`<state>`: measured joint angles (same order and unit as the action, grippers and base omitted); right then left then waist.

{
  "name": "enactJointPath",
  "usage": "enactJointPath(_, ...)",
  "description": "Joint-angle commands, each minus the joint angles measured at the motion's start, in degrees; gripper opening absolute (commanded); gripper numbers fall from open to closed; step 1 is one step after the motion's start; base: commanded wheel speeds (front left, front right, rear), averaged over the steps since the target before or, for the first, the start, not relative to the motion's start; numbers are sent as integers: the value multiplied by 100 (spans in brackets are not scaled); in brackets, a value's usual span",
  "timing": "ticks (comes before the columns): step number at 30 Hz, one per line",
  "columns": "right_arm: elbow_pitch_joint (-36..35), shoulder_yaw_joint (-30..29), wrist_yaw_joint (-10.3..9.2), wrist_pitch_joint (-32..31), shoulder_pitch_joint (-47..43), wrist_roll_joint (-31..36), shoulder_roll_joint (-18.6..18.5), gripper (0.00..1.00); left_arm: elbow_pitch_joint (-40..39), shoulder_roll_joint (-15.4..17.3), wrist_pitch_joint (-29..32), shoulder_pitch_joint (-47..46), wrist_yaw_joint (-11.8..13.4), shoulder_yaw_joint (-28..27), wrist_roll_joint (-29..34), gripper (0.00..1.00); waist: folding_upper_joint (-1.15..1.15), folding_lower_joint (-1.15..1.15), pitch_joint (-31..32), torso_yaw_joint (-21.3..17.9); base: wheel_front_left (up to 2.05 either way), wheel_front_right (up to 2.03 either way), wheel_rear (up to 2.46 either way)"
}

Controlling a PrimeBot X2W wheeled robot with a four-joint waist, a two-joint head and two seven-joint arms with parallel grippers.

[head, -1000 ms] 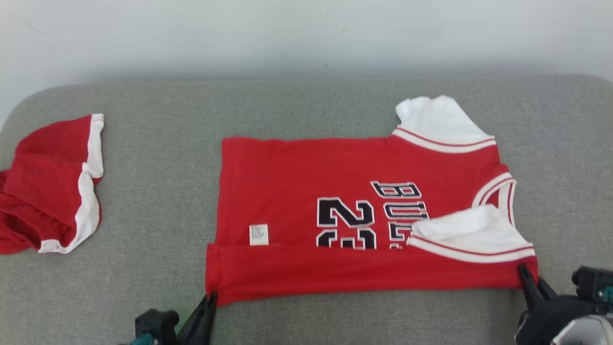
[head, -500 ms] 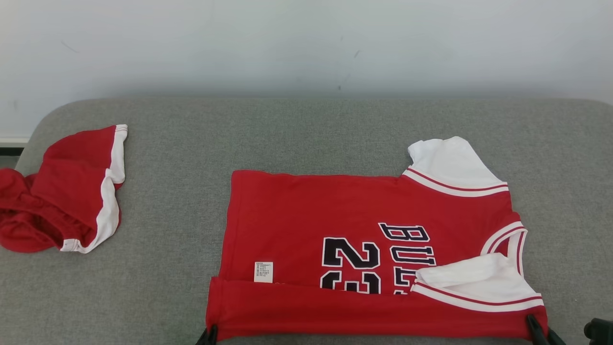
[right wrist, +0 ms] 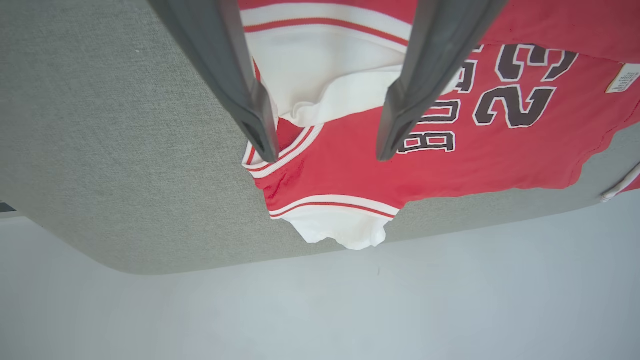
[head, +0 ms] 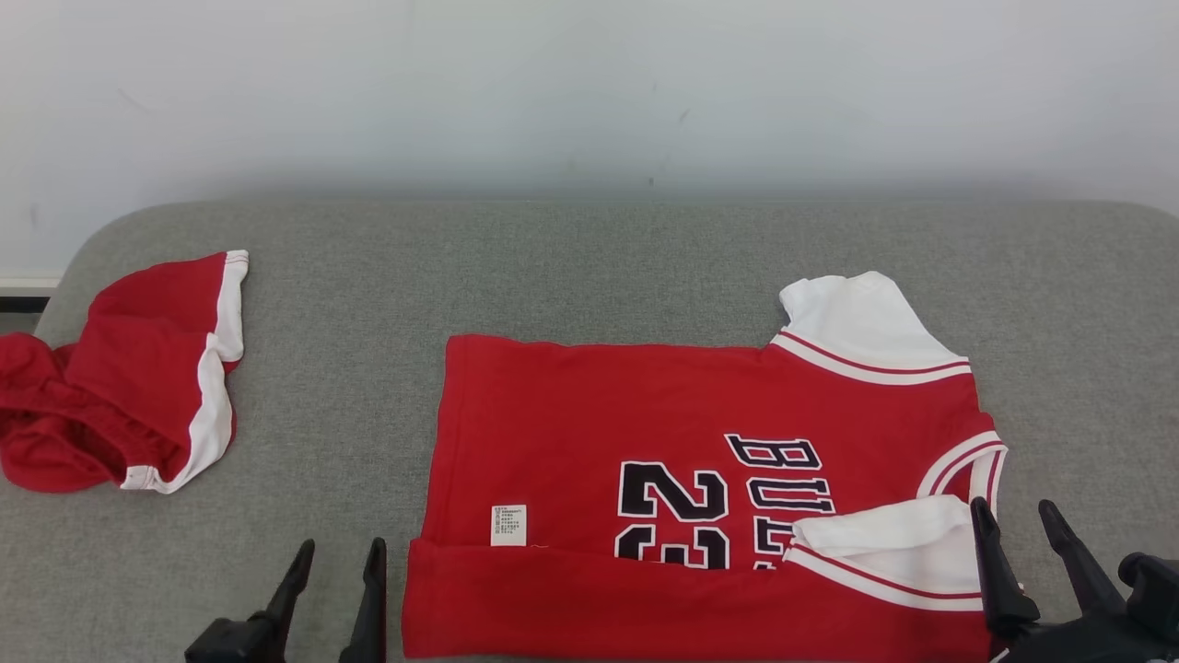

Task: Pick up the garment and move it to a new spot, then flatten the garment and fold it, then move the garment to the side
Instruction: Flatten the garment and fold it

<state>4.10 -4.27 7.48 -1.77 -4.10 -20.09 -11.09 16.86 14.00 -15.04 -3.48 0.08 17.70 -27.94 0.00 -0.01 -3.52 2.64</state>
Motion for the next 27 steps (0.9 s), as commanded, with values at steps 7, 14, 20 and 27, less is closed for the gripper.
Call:
enactJointPath(7,-22,260,1,784,261,132,217,100,-691,-48,-18,215,144,-654,701,100,0,1,174,16,0,0,0)
enactJointPath(14,17,398,1,1112,304,276,359,100,-824,-92,-18,354,166,-955,914,100,0,1,253,-26,0,0,0)
enactJointPath(20,-6,414,1,1294,219,401,412,100,-884,-130,-18,492,160,-1135,1000,100,0,1,310,-61,0,0,0)
enactJointPath(27,-67,430,1,1405,85,512,484,100,-966,-147,-18,614,165,-1203,1125,100,0,1,370,-85,0,0,0)
